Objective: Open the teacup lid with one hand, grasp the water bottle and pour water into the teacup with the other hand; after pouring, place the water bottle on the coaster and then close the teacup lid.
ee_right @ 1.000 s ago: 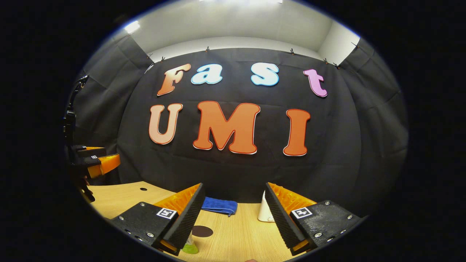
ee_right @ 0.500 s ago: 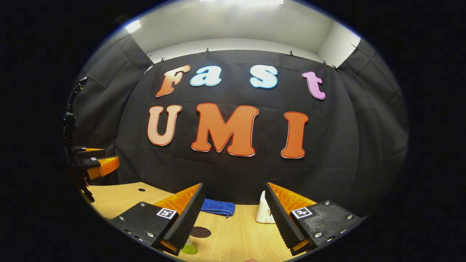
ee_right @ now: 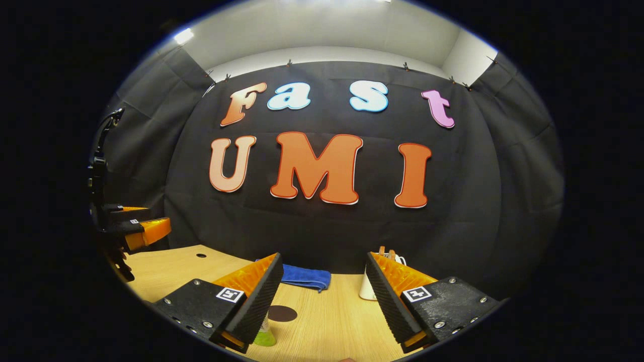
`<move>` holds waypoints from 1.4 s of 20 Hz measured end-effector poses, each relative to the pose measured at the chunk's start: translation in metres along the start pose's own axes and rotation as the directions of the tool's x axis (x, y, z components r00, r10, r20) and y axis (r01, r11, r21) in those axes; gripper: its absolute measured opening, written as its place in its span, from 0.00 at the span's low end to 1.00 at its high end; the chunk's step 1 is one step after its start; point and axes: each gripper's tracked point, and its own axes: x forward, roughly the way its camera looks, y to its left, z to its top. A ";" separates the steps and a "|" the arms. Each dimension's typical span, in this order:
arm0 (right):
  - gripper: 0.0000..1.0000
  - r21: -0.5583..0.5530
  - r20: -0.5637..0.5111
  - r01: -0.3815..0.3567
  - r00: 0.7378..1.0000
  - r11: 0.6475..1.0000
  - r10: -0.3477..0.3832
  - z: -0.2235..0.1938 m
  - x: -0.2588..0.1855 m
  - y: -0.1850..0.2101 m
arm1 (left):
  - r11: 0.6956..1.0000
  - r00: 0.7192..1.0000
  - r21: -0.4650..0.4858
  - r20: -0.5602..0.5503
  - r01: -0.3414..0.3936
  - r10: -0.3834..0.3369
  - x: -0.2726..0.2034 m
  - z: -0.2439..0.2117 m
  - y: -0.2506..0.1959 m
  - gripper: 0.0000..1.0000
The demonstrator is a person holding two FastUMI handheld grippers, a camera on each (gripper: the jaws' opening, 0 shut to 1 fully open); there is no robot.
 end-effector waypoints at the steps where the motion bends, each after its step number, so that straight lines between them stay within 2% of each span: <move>1: 0.99 0.003 -0.016 -0.012 1.000 1.000 0.012 -0.009 0.000 0.003 | 1.000 1.000 -0.001 -0.015 0.010 -0.010 -0.001 -0.009 -0.001 0.96; 9: 0.99 -0.011 -0.054 -0.090 0.994 0.996 0.090 -0.048 -0.003 0.029 | 0.997 0.988 -0.017 -0.138 0.071 -0.073 -0.009 -0.077 -0.012 0.98; 11: 0.99 -0.010 -0.076 -0.107 0.991 0.994 0.106 -0.060 -0.004 0.035 | 0.997 0.983 -0.011 -0.168 0.077 -0.077 -0.011 -0.095 -0.012 0.96; 12: 0.99 -0.005 -0.091 -0.116 0.989 0.993 0.115 -0.068 -0.005 0.038 | 0.997 0.980 -0.005 -0.187 0.074 -0.074 -0.013 -0.104 -0.011 0.98; 13: 0.99 0.002 -0.104 -0.125 0.987 0.992 0.125 -0.074 -0.005 0.041 | 0.997 0.975 0.001 -0.208 0.076 -0.074 -0.014 -0.114 -0.012 0.96; 16: 0.99 0.032 -0.143 -0.156 0.977 0.987 0.159 -0.090 -0.004 0.052 | 0.996 0.962 0.001 -0.260 0.085 -0.082 -0.020 -0.137 -0.013 0.98; 22: 0.99 0.010 -0.184 -0.183 0.966 0.983 0.181 -0.118 -0.009 0.055 | 0.992 0.931 0.012 -0.347 0.127 -0.115 -0.024 -0.177 -0.025 0.96; 23: 0.99 0.010 -0.191 -0.187 0.964 0.982 0.185 -0.122 -0.009 0.056 | 0.991 0.929 0.023 -0.351 0.134 -0.117 -0.024 -0.180 -0.028 0.98; 26: 0.99 0.017 -0.205 -0.195 0.959 0.981 0.194 -0.130 -0.009 0.058 | 0.985 0.922 0.068 -0.368 0.158 -0.122 -0.025 -0.190 -0.030 0.88; 27: 0.99 0.022 -0.206 -0.198 0.958 0.980 0.198 -0.131 -0.010 0.059 | 0.984 0.919 0.082 -0.377 0.158 -0.116 -0.023 -0.195 -0.032 0.88; 28: 0.99 0.027 -0.206 -0.200 0.958 0.979 0.201 -0.131 -0.009 0.060 | 0.984 0.913 0.088 -0.394 0.152 -0.106 -0.024 -0.199 -0.031 0.80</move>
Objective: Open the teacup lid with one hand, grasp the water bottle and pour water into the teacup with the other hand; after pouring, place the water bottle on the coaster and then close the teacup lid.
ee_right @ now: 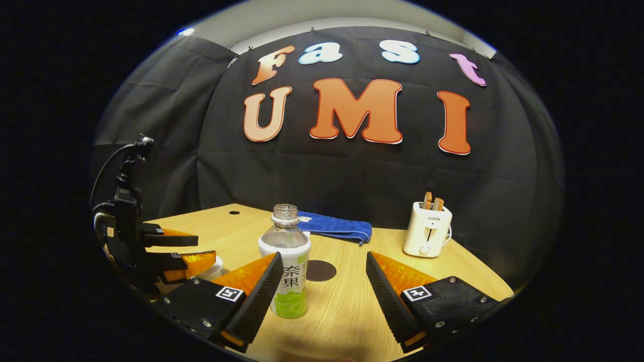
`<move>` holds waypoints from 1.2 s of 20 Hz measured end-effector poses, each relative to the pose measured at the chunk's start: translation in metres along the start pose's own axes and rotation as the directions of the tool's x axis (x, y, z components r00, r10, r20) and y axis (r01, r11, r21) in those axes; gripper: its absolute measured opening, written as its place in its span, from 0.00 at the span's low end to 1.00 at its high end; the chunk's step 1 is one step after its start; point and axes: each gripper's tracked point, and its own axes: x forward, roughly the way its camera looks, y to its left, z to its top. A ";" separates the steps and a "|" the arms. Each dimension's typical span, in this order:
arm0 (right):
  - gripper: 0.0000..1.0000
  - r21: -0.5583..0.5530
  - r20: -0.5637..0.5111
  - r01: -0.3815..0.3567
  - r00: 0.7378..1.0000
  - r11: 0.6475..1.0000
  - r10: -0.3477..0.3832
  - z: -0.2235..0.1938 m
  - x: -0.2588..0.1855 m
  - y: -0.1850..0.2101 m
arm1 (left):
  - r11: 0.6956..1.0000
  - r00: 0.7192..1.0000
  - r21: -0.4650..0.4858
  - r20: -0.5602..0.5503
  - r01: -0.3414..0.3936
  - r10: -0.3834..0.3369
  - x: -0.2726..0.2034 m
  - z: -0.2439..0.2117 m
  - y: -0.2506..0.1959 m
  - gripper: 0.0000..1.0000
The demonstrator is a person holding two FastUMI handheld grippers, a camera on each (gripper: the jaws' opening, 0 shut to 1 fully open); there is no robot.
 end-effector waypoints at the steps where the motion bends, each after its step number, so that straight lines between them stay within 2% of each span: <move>1: 0.99 0.006 0.001 -0.008 1.000 1.000 0.008 -0.001 -0.001 0.002 | 1.000 1.000 -0.004 -0.006 0.007 -0.007 0.003 -0.004 -0.003 0.78; 3: 0.99 0.007 -0.004 -0.019 1.000 1.000 0.019 -0.005 0.000 0.005 | 1.000 1.000 -0.013 -0.018 0.018 -0.018 0.005 -0.006 -0.006 0.76; 4: 0.99 0.003 -0.008 -0.019 1.000 1.000 0.019 -0.007 0.000 0.005 | 1.000 1.000 -0.009 -0.022 0.021 -0.021 0.007 -0.006 -0.007 0.66; 5: 0.99 -0.003 -0.014 -0.019 1.000 1.000 0.019 -0.010 0.000 0.005 | 1.000 1.000 -0.008 -0.021 0.022 -0.022 0.007 -0.006 -0.008 0.61; 7: 0.99 -0.010 -0.022 -0.017 1.000 1.000 0.017 -0.014 0.001 0.006 | 1.000 1.000 -0.026 -0.017 -0.011 0.011 0.010 -0.004 -0.001 0.61; 8: 0.99 -0.011 -0.024 -0.016 1.000 1.000 0.016 -0.014 0.002 0.005 | 0.999 1.000 -0.031 -0.020 -0.015 0.015 0.011 -0.003 0.000 0.47; 10: 0.99 -0.010 -0.024 -0.022 0.999 1.000 0.021 -0.014 0.002 0.007 | 0.999 1.000 -0.039 -0.023 -0.018 0.017 0.012 -0.003 0.000 0.36; 13: 0.99 -0.007 -0.026 -0.036 0.999 0.999 0.036 -0.016 0.001 0.009 | 0.999 1.000 -0.042 -0.005 -0.015 0.015 0.010 0.003 -0.003 0.34; 14: 0.99 -0.004 -0.029 -0.044 0.999 0.999 0.044 -0.017 0.002 0.011 | 0.999 1.000 -0.043 0.006 -0.016 0.016 0.011 0.005 -0.002 0.29; 17: 0.99 -0.002 -0.045 -0.065 0.997 0.998 0.065 -0.021 0.005 0.017 | 0.999 0.999 -0.042 0.046 -0.021 0.023 0.009 0.019 0.003 0.29; 24: 0.99 -0.027 -0.121 -0.119 0.986 0.993 0.115 -0.045 0.024 0.044 | 0.994 0.991 -0.077 0.104 -0.080 0.088 0.000 0.038 0.036 0.29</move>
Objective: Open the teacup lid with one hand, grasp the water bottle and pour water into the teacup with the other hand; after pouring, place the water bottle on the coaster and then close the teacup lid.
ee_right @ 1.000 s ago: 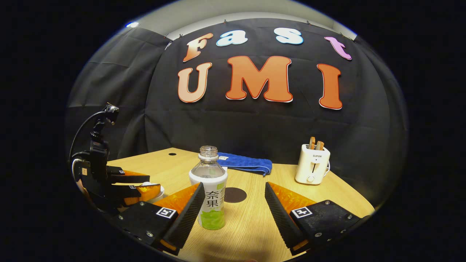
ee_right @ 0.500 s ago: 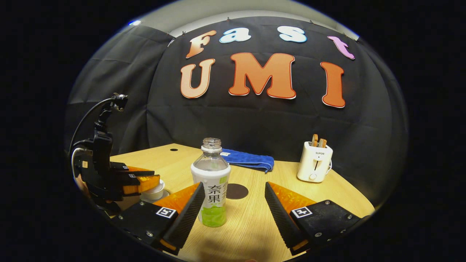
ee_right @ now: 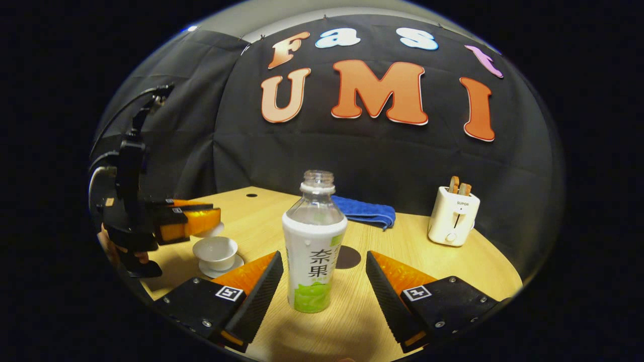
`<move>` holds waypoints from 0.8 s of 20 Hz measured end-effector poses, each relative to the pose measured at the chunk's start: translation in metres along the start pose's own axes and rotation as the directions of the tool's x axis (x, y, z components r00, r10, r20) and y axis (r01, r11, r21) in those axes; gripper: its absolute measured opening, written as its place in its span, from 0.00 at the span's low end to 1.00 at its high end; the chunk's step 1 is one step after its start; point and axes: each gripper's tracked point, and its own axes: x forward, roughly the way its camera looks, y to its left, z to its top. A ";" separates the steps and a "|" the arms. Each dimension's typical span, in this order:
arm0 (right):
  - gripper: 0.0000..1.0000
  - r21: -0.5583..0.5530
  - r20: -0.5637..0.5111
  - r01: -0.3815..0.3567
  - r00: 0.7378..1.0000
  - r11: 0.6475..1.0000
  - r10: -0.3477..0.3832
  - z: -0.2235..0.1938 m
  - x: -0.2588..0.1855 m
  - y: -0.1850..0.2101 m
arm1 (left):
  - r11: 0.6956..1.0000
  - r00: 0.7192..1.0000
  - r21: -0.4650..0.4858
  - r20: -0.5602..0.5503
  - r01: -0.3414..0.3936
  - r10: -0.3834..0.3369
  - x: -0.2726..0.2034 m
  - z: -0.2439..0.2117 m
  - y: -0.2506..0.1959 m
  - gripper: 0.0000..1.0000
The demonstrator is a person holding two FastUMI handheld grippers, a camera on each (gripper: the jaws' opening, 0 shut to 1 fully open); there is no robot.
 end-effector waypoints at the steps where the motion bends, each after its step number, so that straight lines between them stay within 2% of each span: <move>1: 0.99 -0.006 -0.009 -0.008 1.000 1.000 0.008 -0.002 0.003 0.003 | 1.000 1.000 -0.005 0.004 -0.009 0.010 0.000 0.002 0.006 0.29; 4: 0.94 -0.019 -0.028 -0.012 1.000 1.000 0.012 -0.006 0.015 0.009 | 0.999 0.999 -0.019 0.017 -0.043 0.043 -0.003 0.001 0.023 0.29; 6: 0.84 -0.027 -0.059 -0.003 0.998 1.000 0.001 -0.015 0.024 0.012 | 0.998 0.998 -0.019 0.011 -0.062 0.062 -0.004 -0.003 0.035 0.29; 8: 0.70 -0.027 -0.074 0.002 0.997 1.000 -0.004 -0.019 0.028 0.014 | 0.997 0.997 -0.022 0.005 -0.076 0.077 -0.007 -0.007 0.045 0.29; 9: 0.72 -0.024 -0.075 -0.001 0.997 1.000 -0.001 -0.018 0.027 0.016 | 0.996 0.996 -0.027 0.003 -0.084 0.084 -0.008 -0.009 0.050 0.29; 12: 0.68 -0.020 -0.076 0.000 0.997 1.000 -0.002 -0.016 0.029 0.020 | 0.994 0.995 -0.038 0.001 -0.098 0.098 -0.010 -0.014 0.060 0.29; 16: 0.64 -0.097 -0.059 0.001 0.998 0.995 -0.007 -0.008 0.029 0.027 | 0.992 0.994 -0.059 0.006 -0.108 0.109 -0.012 -0.015 0.073 0.29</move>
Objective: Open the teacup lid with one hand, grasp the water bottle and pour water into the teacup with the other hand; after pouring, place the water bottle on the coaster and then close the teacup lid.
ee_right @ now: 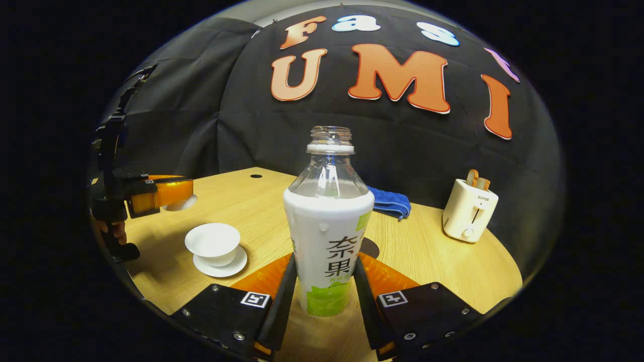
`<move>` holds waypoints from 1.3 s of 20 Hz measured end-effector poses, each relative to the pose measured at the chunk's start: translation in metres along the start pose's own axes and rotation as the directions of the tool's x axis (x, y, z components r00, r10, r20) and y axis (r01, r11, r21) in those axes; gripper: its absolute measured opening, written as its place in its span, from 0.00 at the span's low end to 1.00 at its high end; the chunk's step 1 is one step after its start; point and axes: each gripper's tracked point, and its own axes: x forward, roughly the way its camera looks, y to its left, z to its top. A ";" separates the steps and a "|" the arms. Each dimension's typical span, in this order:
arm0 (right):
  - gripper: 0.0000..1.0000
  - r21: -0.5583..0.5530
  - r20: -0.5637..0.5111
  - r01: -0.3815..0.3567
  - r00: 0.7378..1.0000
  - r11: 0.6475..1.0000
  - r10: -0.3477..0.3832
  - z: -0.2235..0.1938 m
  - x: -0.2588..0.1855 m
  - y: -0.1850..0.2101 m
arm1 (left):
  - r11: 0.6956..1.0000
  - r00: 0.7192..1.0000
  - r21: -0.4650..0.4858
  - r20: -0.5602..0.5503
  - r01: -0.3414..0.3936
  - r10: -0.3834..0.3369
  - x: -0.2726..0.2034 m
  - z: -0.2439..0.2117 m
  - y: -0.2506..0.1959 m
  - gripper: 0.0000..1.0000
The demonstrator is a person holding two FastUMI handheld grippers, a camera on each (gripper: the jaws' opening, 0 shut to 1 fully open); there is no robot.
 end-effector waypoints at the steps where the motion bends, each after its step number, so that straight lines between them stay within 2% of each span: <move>1: 0.64 -0.033 0.012 0.016 1.000 0.999 -0.015 0.005 -0.001 -0.001 | 1.000 1.000 -0.006 0.003 -0.007 0.008 0.000 0.000 0.004 0.29; 4: 0.61 -0.145 0.033 0.058 0.998 0.988 -0.054 0.015 0.001 -0.003 | 1.000 1.000 -0.016 0.009 -0.020 0.021 -0.003 0.001 0.017 0.29; 6: 0.61 -0.249 0.048 0.091 0.996 0.964 -0.081 0.020 0.002 -0.005 | 0.999 0.999 -0.018 0.008 -0.033 0.033 -0.004 -0.001 0.026 0.29; 9: 0.61 -0.389 0.073 0.151 0.988 0.909 -0.133 0.029 0.005 -0.010 | 0.998 0.998 -0.020 0.005 -0.058 0.058 -0.007 -0.004 0.039 0.29; 14: 0.61 -0.554 0.113 0.204 0.979 0.807 -0.170 0.043 0.012 -0.015 | 0.996 0.996 -0.007 0.009 -0.091 0.091 -0.013 -0.006 0.058 0.27; 16: 0.61 -0.611 0.127 0.213 0.977 0.762 -0.171 0.047 0.015 -0.015 | 0.996 0.996 -0.006 0.010 -0.093 0.093 -0.015 -0.006 0.061 0.29; 17: 0.58 -0.647 0.139 0.221 0.975 0.730 -0.172 0.049 0.016 -0.014 | 0.996 0.996 -0.007 0.008 -0.091 0.091 -0.015 -0.006 0.062 0.29; 19: 0.62 -0.712 0.154 0.226 0.974 0.664 -0.166 0.051 0.014 -0.011 | 0.996 0.996 -0.009 0.007 -0.090 0.091 -0.015 -0.008 0.062 0.29; 26: 0.61 -0.861 0.196 0.237 0.971 0.449 -0.135 0.055 0.025 0.000 | 0.996 0.996 -0.018 0.001 -0.090 0.090 -0.018 -0.012 0.069 0.29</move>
